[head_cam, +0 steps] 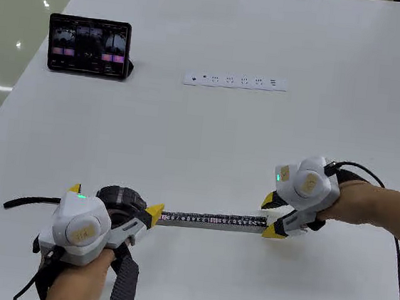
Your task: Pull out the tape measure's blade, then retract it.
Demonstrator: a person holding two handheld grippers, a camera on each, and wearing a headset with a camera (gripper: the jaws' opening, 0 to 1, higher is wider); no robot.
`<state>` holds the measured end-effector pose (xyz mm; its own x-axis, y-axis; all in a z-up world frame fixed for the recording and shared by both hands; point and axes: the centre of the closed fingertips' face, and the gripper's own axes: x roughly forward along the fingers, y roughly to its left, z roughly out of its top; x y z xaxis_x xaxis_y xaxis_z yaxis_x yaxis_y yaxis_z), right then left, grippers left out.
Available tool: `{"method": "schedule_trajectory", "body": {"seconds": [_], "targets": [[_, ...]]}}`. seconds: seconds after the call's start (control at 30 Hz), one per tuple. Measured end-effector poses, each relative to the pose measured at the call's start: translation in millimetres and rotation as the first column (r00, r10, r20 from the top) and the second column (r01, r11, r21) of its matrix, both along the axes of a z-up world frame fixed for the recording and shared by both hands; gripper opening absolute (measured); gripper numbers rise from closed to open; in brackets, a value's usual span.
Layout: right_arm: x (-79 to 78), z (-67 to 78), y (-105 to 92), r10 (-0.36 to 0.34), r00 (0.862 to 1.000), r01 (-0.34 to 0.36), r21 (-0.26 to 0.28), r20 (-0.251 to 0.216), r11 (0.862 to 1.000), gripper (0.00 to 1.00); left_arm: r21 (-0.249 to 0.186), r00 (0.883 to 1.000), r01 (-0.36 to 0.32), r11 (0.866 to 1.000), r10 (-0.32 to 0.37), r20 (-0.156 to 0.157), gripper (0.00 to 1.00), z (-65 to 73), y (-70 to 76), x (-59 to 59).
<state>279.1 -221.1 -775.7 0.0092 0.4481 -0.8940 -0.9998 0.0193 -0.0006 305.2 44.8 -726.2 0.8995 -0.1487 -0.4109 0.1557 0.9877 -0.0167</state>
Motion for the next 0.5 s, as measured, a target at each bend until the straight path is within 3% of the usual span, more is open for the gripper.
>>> {"method": "schedule_trajectory", "body": {"seconds": [0.13, 0.23, 0.5], "targets": [[-2.1, 0.1, 2.7, 0.01, 1.0, -0.01, 0.0, -0.004, 1.0, 0.22, -0.001, 1.0, 0.0, 1.0, 0.0, 0.002, 0.99, 0.3, -0.4, 0.3], [-3.5, -2.5, 2.4, 0.011, 1.0, -0.011, -0.008, -0.011, 1.0, 0.18, -0.012, 1.0, -0.011, 1.0, 0.011, -0.017, 0.99, -2.6, 0.8, -0.5], [-3.4, -5.0, 0.1, 0.006, 1.0, -0.006, -0.017, -0.007, 1.0, 0.12, -0.018, 1.0, -0.011, 1.0, 0.011, -0.005, 0.99, -0.3, -0.3, 0.2]]}}
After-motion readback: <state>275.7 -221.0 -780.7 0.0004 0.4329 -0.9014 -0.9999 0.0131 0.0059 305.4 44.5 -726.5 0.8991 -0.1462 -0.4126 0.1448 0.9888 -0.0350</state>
